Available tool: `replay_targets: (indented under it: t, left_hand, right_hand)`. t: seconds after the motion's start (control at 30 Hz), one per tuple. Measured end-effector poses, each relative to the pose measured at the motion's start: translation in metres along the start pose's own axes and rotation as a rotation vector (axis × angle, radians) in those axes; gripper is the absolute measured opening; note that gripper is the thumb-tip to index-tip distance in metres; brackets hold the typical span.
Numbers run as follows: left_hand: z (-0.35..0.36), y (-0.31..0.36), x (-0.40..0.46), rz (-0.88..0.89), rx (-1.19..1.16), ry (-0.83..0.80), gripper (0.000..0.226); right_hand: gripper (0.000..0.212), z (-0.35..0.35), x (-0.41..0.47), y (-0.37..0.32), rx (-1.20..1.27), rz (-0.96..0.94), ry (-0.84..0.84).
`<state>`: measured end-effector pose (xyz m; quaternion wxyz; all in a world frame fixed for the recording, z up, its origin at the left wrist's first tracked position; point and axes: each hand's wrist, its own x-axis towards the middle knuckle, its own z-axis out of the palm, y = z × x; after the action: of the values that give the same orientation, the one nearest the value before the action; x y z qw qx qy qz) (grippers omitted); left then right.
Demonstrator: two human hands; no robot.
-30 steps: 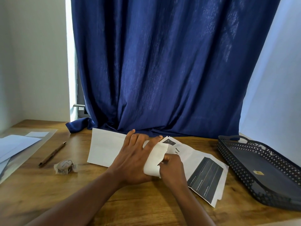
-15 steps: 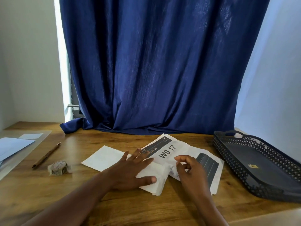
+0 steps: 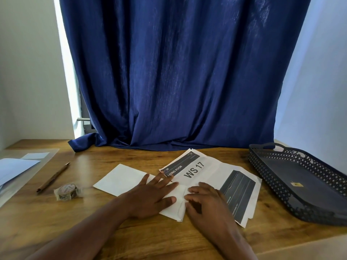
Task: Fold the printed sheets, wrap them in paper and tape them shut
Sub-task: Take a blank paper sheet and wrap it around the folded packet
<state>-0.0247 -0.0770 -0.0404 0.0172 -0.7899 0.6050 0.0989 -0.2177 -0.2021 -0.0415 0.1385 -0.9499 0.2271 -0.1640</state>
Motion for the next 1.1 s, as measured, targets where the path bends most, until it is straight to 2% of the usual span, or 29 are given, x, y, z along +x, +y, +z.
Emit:
replay_targets:
  t: [0.13,0.23,0.27,0.57,0.77,0.9,1.0,1.1]
  left_hand:
    - [0.0,0.0,0.0,0.001,-0.004,0.008,0.064]
    - [0.001,0.0,0.001,-0.003,0.008,0.012,0.064]
    - [0.002,0.0,0.002,-0.008,0.011,0.012,0.064]
    - [0.003,0.004,-0.002,-0.066,0.024,0.078,0.066]
    - [-0.001,0.016,-0.036,-0.14,0.006,0.266,0.088]
    - [0.003,0.015,-0.084,-0.233,-0.038,0.161,0.096]
    - [0.014,0.024,-0.12,-0.204,-0.032,0.087,0.092]
    - [0.025,0.042,-0.147,-0.167,-0.027,0.097,0.1]
  right_hand:
    - [0.047,0.001,-0.001,-0.002,-0.056,-0.07,-0.121]
    - [0.083,0.0,-0.005,-0.006,-0.138,-0.126,-0.184]
    - [0.089,0.001,-0.006,-0.006,-0.158,-0.141,-0.18]
    - [0.096,0.002,-0.005,-0.007,-0.208,-0.171,-0.17]
    - [0.1,-0.002,-0.008,-0.007,-0.236,-0.177,-0.156]
    - [0.1,-0.003,-0.017,-0.001,-0.295,-0.206,-0.167]
    - [0.101,-0.012,-0.033,0.004,-0.336,-0.255,-0.214]
    - [0.108,-0.018,-0.053,0.004,-0.351,-0.28,-0.273]
